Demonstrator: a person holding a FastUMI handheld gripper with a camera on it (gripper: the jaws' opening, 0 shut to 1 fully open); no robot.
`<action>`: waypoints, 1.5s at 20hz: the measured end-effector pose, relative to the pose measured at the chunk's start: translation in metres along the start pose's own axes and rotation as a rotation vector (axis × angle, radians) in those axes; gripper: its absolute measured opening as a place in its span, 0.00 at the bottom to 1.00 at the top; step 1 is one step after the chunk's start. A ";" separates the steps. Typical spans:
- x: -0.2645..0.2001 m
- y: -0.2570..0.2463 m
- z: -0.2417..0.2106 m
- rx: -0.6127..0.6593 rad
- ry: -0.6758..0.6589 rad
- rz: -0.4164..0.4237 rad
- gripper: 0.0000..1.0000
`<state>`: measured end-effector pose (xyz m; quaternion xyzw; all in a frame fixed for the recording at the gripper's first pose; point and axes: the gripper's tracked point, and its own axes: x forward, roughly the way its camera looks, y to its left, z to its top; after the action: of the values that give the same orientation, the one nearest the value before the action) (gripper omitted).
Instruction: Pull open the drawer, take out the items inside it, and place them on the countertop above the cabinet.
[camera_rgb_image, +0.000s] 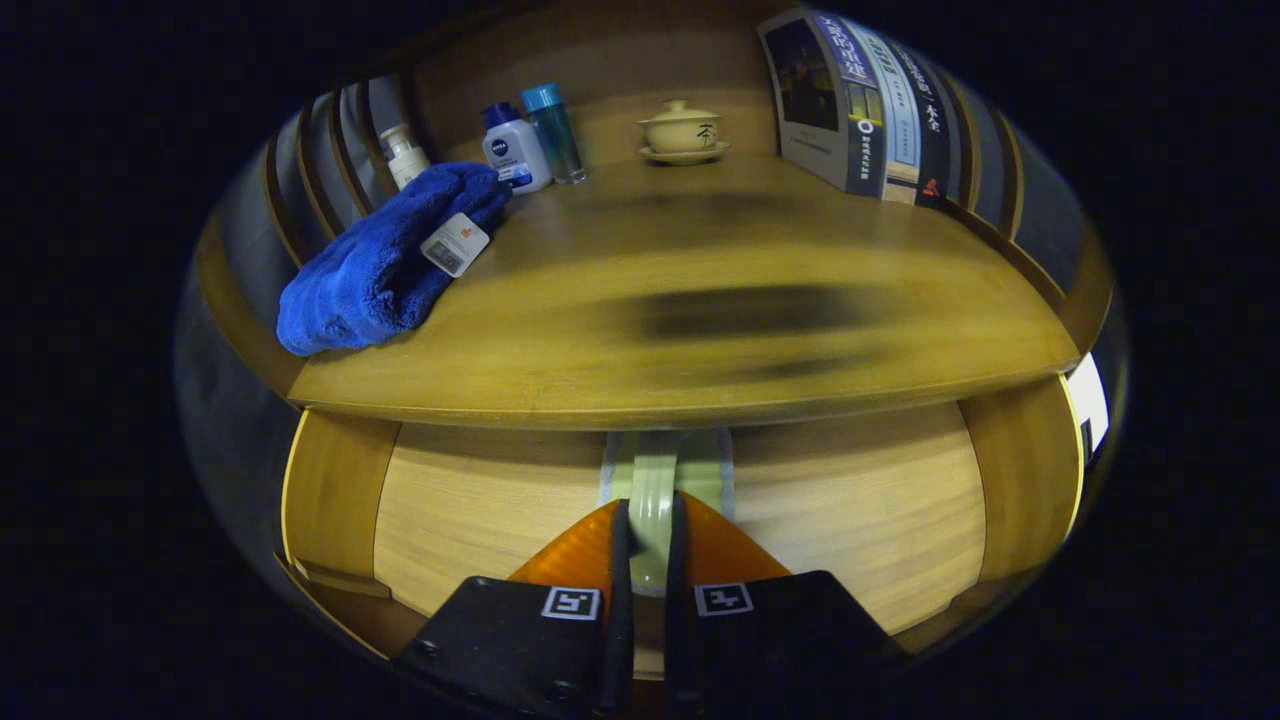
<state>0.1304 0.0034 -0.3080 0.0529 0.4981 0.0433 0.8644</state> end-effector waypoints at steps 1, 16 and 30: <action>-0.007 0.001 0.000 0.000 -0.017 0.007 0.21; -0.117 0.015 -0.001 -0.055 -0.253 0.078 0.21; -0.123 0.032 0.135 -0.102 -0.409 0.014 0.20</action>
<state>0.1853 0.0131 -0.1314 0.0200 0.3090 0.0629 0.9488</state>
